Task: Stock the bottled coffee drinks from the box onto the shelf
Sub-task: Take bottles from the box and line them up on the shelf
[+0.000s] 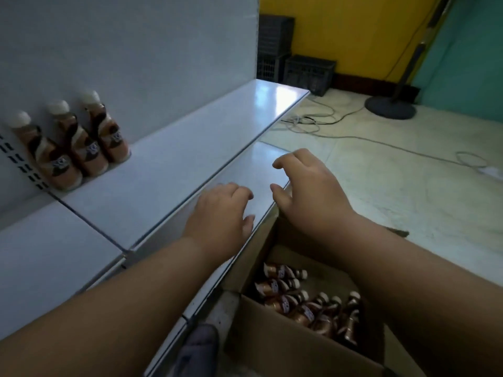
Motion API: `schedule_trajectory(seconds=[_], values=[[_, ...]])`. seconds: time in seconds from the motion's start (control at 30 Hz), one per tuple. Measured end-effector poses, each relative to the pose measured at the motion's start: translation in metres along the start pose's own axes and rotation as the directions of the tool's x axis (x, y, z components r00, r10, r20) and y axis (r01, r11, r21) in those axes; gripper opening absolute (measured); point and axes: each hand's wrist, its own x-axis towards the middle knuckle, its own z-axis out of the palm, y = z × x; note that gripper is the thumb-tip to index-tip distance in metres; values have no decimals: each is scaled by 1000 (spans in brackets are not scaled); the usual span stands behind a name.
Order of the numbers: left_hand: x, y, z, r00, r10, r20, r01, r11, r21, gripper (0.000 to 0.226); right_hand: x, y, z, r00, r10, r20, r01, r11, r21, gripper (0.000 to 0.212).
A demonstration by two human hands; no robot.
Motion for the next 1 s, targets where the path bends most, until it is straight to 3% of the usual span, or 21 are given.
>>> schedule_trajectory(seconds=[0.17, 0.4, 0.6, 0.73, 1.0], values=[[1, 18, 64, 990, -4, 138, 12, 998, -58, 32, -25, 47, 37, 996, 79, 50, -80, 997, 9, 35], [11, 29, 175, 921, 6, 389, 34, 995, -97, 30, -57, 142, 128, 923, 261, 283, -276, 961, 17, 32], [1, 39, 279, 782, -7, 623, 85, 992, -96, 28, -96, 215, 216, 685, 486, 542, -535, 841, -78, 36], [10, 36, 339, 692, -25, 721, 141, 985, -101, 26, -121, 243, 265, 539, 540, 647, -671, 739, -57, 17], [34, 29, 430, 629, 14, 777, 119, 986, -113, 38, -140, 272, 333, 225, 552, 803, -909, 416, -31, 28]])
